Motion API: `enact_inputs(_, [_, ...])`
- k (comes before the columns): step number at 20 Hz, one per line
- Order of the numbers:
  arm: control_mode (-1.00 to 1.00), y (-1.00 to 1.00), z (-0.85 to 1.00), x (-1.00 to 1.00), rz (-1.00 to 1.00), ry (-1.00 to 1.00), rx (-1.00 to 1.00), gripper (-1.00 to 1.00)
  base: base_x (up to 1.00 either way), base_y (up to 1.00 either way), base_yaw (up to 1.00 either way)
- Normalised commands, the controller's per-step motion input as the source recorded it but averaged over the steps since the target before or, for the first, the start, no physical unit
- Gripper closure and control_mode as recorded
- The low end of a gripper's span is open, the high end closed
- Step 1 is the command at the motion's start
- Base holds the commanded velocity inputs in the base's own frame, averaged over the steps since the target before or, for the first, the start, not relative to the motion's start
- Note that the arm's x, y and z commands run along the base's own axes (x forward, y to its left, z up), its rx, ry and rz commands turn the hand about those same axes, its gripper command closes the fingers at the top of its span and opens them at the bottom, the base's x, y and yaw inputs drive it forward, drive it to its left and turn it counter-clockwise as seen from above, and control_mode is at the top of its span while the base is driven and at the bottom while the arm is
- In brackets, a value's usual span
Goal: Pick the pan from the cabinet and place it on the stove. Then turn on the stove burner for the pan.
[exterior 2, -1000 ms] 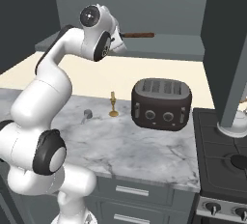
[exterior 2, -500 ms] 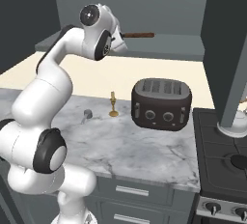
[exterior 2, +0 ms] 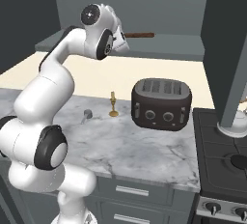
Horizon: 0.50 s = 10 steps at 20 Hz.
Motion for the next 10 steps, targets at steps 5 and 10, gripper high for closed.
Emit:
enact_inputs(5, [-1.0, 0.0, 0.0, 0.15, -0.1, 0.0, 0.0, -1.0, 0.0, 0.0, 0.0])
enact_inputs(10, [-1.0, 0.0, 0.0, 0.11, -0.09, 0.01, 0.0, -1.0, 0.0, 0.0, 0.0])
